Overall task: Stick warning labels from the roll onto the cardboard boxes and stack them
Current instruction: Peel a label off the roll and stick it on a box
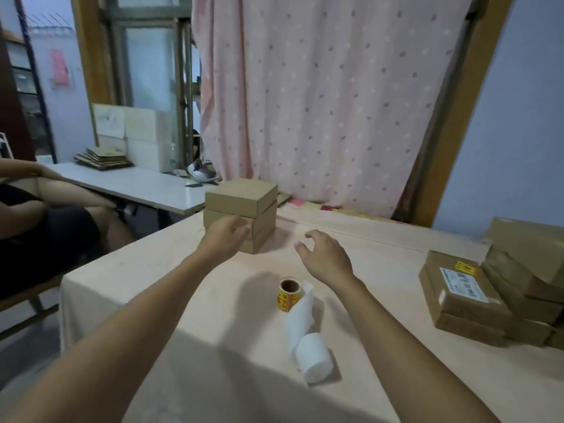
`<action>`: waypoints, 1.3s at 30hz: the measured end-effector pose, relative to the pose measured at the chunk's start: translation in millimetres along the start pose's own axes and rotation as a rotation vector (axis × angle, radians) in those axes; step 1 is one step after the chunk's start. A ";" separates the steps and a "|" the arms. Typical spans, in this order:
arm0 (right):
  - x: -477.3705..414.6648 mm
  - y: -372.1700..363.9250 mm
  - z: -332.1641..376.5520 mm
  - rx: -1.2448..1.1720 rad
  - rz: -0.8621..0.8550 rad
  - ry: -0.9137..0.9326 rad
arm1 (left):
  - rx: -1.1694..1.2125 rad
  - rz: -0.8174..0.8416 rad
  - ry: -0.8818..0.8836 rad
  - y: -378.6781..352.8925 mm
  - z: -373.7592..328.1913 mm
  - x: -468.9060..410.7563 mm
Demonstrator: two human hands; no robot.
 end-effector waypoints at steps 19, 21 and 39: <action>-147.6 -133.0 68.5 -0.380 0.135 -0.263 | 0.472 -0.209 0.505 -10.4 102.9 -139.3; -151.2 -143.2 67.3 -0.428 0.151 -0.282 | 0.510 -0.193 0.508 -22.1 106.2 -148.1; -115.8 -101.8 46.5 -0.809 -0.135 -0.377 | 0.693 -0.406 0.356 -43.1 39.8 -97.6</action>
Point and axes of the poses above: each hand's wrist, its own x-axis away from the middle knuckle, its own y-axis out of the back of the hand, z = x × y, the point moved 1 cm from there along -x, towards the middle knuckle, and after that the axes turned 11 degrees about -z, right-handed, at the moved point
